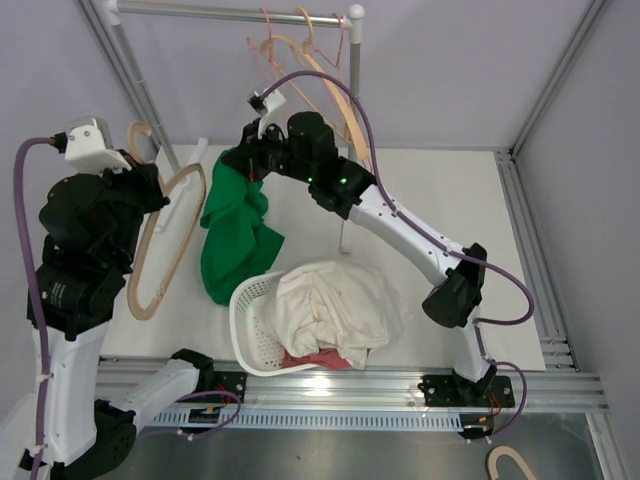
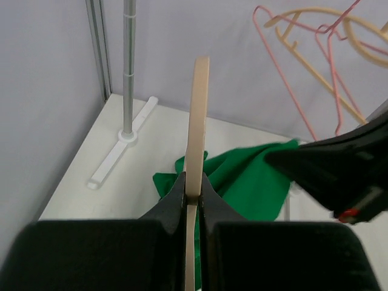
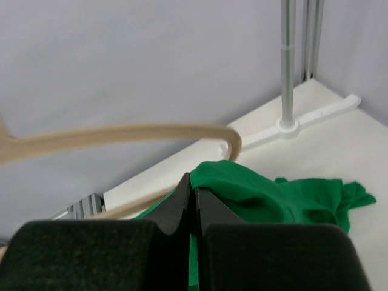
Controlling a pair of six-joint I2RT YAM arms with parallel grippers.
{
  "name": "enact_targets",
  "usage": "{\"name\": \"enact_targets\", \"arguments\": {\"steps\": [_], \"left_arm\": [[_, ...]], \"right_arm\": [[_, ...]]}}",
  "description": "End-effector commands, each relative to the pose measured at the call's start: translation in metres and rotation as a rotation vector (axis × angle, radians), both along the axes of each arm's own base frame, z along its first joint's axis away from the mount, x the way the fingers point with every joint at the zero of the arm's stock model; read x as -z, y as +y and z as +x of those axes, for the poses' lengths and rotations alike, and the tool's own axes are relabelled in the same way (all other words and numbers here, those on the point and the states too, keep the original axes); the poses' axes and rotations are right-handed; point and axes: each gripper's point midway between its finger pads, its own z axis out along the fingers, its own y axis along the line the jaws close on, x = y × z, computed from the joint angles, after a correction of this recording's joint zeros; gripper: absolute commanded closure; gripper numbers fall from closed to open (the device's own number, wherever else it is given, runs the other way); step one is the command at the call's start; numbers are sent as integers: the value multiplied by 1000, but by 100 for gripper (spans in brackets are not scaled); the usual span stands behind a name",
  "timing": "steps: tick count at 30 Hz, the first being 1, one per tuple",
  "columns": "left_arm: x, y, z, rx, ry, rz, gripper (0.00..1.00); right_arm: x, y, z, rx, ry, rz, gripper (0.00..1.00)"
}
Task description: Remove the t-shirt from the hanger
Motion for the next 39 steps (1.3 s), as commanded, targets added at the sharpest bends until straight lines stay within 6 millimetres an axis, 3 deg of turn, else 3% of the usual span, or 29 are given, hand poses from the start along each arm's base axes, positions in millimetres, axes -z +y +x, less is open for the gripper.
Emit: {"name": "enact_targets", "arguments": {"steps": [1, 2, 3, 5, 6, 7, 8, 10, 13, 15, 16, 17, 19, 24, 32, 39], "left_arm": [[22, 5, 12, -36, 49, 38, 99], [24, 6, 13, -42, 48, 39, 99], [31, 7, 16, -48, 60, 43, 99], [36, 11, 21, -66, 54, 32, 99], [45, 12, 25, -70, 64, 34, 99], [46, 12, 26, -70, 53, 13, 99], [55, 12, 29, -67, 62, 1, 99], [54, 13, 33, -62, 48, -20, 99], [60, 14, 41, -73, 73, -12, 99], [65, 13, 44, -73, 87, -11, 99], [65, 13, 45, -75, 84, -11, 99], [66, 13, 45, -76, 82, -11, 99], [72, 13, 47, -77, 89, -12, 99], [77, 11, 49, -68, 99, -16, 99], [78, 10, 50, -64, 97, -16, 99], [76, 11, 50, -66, 90, -13, 99]], "right_arm": [[-119, -35, -22, 24, -181, 190, 100], [-136, -43, -27, 38, -211, 227, 100], [-165, -61, -38, 56, -247, 277, 100], [-204, -91, -55, 103, -300, 355, 100], [-202, -88, -55, 101, -305, 360, 100], [-228, -110, -73, 98, -339, 414, 100], [-248, -122, -82, 98, -379, 468, 100], [-281, -150, -105, 98, -444, 532, 100], [-319, -188, -135, 117, -523, 609, 100], [-333, -205, -148, 131, -561, 659, 100], [-330, -207, -147, 139, -572, 654, 100], [-343, -224, -157, 157, -602, 701, 99], [-353, -236, -162, 177, -626, 732, 99], [-372, -253, -175, 183, -674, 769, 99], [-368, -249, -180, 155, -663, 760, 99], [-338, -228, -183, 93, -583, 721, 99]]}}
